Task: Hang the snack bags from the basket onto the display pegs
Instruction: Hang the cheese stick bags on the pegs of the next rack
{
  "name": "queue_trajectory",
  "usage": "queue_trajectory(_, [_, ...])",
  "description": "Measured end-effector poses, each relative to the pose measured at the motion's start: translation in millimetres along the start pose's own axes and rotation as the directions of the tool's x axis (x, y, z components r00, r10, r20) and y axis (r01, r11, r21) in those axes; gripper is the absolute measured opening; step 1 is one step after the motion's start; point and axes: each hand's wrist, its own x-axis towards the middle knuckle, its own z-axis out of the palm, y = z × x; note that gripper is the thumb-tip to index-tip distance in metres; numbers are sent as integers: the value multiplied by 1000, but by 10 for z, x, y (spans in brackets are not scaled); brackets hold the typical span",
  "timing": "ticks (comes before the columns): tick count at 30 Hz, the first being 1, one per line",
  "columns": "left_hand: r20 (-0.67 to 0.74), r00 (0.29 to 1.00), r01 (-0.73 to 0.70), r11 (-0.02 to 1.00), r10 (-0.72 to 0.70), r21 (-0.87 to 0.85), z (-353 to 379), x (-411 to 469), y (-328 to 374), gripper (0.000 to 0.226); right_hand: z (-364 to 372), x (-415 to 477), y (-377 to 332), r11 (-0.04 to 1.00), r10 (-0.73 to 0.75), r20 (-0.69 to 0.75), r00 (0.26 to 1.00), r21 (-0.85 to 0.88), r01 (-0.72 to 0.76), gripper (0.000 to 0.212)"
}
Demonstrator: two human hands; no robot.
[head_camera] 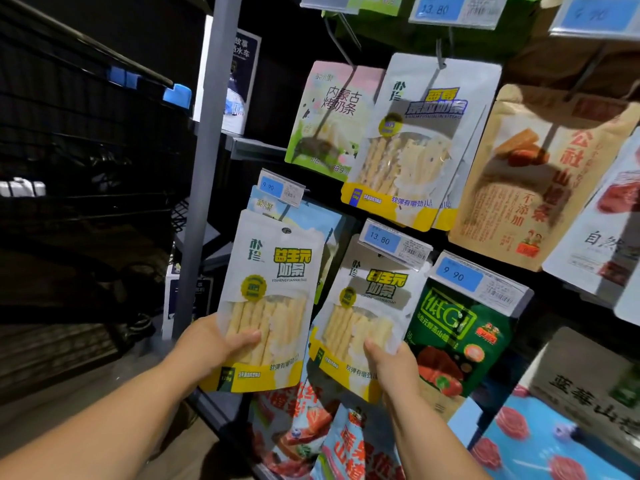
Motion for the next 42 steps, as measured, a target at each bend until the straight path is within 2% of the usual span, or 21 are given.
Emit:
queue_trajectory(2, [50,999,-15,999,17,-40,7,-3,4,20,-45,-39,18,999,-32,-37,999,-19,31,20])
queue_trajectory(5, [133,991,-1,999,7,-48,26,-9,0,27,-65,-168,28,998,-55,-176,983,-3,55,33])
queue_trajectory(7, [173,985,6,998,6,-65,38,2,-29,41,-57,-283,14,985,-161,-262,952,-105,137,35])
queue_trajectory(8, [198,980,7,996,10,-88,46,0,-36,50,-45,-331,-8,972,-220,-248,943,-133,191,32])
queue_trajectory(10, [255,967,19,990,16,-136,75,-24,-34,54,-4,-429,-68,963,-265,-76,961,-70,260,24])
queue_trajectory(12, [307,951,28,985,27,-171,106,-50,-13,40,56,-503,-160,979,-202,192,960,24,201,24])
queue_trajectory(13, [327,945,37,982,26,-186,112,-73,17,39,81,-517,-192,988,-151,302,941,26,150,30])
queue_trajectory(14, [352,936,43,978,32,-204,111,-91,35,47,111,-525,-197,996,-90,382,920,11,93,36])
queue_trajectory(16, [406,913,68,969,35,-236,122,-119,58,77,170,-557,-201,998,-21,488,873,55,-7,49])
queue_trajectory(17, [435,899,79,966,37,-245,133,-135,67,81,194,-557,-180,990,-8,524,852,123,-66,59])
queue_trajectory(18, [458,888,83,964,44,-254,142,-146,77,76,209,-544,-139,976,-11,560,828,186,-113,66])
queue_trajectory(20, [477,878,93,961,44,-260,168,-152,73,59,204,-564,-94,951,-59,599,799,276,-138,65])
queue_trajectory(22, [484,874,99,956,50,-277,205,-147,46,61,182,-578,-60,948,-89,580,810,299,-109,61])
queue_trajectory(26, [510,860,157,939,22,-305,343,-95,-26,91,144,-562,6,961,-79,463,883,271,-56,68])
queue_trajectory(30, [548,835,189,961,-50,-200,516,-13,-66,70,36,-544,43,972,-105,370,923,233,17,56])
queue_trajectory(33, [509,857,180,971,-78,-155,629,48,-76,55,-2,-522,41,973,-123,335,934,227,46,60])
queue_trajectory(36, [478,877,154,972,-52,-178,739,112,-93,75,-48,-477,28,968,-130,292,948,245,57,62])
queue_trajectory(40, [387,919,131,983,-71,-131,876,190,-69,93,-114,-403,25,959,-128,265,956,279,51,51])
queue_trajectory(42, [363,929,120,985,-69,-122,936,209,-51,114,-131,-372,19,955,-131,247,960,292,55,47])
